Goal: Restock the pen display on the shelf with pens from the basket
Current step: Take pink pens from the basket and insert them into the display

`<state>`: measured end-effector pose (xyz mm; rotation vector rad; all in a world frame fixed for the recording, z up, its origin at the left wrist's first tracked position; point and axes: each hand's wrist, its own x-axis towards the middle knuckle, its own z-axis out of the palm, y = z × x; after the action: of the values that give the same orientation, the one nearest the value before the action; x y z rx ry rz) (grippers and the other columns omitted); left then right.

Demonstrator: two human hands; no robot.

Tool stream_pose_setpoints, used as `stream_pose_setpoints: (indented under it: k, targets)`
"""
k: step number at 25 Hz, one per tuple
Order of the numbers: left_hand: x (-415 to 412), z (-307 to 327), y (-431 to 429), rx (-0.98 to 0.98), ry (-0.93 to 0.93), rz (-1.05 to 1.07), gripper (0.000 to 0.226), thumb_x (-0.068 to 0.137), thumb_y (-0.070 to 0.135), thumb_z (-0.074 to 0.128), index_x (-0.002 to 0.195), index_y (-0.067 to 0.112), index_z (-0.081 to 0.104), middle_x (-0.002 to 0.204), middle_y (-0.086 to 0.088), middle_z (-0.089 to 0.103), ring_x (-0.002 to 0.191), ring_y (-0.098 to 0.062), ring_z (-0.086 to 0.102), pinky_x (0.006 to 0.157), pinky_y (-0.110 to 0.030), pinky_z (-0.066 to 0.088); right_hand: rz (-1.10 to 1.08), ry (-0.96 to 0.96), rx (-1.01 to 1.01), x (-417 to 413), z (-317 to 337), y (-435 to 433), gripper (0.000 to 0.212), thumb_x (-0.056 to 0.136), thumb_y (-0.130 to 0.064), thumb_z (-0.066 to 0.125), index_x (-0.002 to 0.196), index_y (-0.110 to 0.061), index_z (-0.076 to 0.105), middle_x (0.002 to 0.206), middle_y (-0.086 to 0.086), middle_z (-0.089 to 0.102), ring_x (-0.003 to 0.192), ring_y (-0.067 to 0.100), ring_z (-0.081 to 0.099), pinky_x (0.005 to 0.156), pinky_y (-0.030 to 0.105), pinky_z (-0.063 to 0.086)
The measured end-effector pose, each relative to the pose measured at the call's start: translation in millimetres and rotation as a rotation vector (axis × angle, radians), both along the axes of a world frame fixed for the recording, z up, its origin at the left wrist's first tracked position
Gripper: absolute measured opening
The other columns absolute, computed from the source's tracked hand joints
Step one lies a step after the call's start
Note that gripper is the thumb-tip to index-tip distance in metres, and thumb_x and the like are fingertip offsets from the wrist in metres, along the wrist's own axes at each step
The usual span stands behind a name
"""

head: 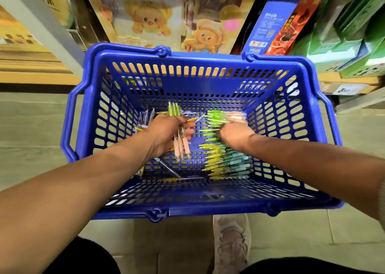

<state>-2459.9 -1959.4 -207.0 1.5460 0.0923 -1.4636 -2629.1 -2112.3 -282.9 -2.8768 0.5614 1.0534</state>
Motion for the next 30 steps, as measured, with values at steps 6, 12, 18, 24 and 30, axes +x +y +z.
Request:
stream_pose_setpoints:
  k: [6,12,18,24,30]
  targets:
    - [1,-3,-4,-0.033,-0.001,-0.020,0.012,0.103,0.011,0.056,0.113,0.006,0.061,0.096,-0.011,0.075,0.074,-0.020,0.071,0.075,-0.036,0.060,0.135,0.085,-0.048,5,-6,2,0.025,0.095,0.000,0.055,0.117,-0.007,0.066,0.111,0.011,0.069,0.095,0.033,0.071,0.074,0.037,0.058]
    - [6,3,-2,0.004,-0.060,-0.008,0.019,0.096,0.003,0.063,0.113,0.011,0.065,0.116,-0.014,0.071,0.088,-0.023,0.068,0.075,-0.039,0.055,-0.231,-0.361,0.262,32,41,0,0.010,0.099,-0.025,0.060,0.089,-0.026,0.059,0.087,-0.004,0.066,0.076,0.019,0.067,0.062,0.026,0.046]
    - [-3,11,1,-0.071,-0.021,-0.046,0.023,0.107,0.015,0.049,0.125,0.002,0.056,0.100,-0.016,0.067,0.076,-0.023,0.065,0.070,-0.038,0.058,-0.772,-0.569,0.738,58,64,44,0.008,0.091,-0.026,0.075,0.088,-0.018,0.076,0.078,0.000,0.077,0.068,0.003,0.070,0.065,0.015,0.057]
    - [-2,14,-3,-0.011,-0.149,0.001,0.007,0.108,0.017,0.047,0.102,0.014,0.050,0.113,-0.016,0.069,0.083,-0.023,0.066,0.095,-0.047,0.053,-0.819,-0.483,0.822,43,58,19,0.007,0.094,-0.015,0.071,0.095,-0.021,0.073,0.085,-0.006,0.078,0.078,0.003,0.074,0.076,0.023,0.059]
    - [3,15,0,0.003,-0.042,-0.014,0.018,0.107,0.016,0.048,0.122,0.008,0.054,0.091,-0.009,0.068,0.073,-0.019,0.066,0.075,-0.037,0.054,-0.152,-0.102,0.209,8,0,3,0.039,0.099,-0.006,0.056,0.132,-0.024,0.065,0.126,0.006,0.068,0.100,0.023,0.069,0.085,0.028,0.055]
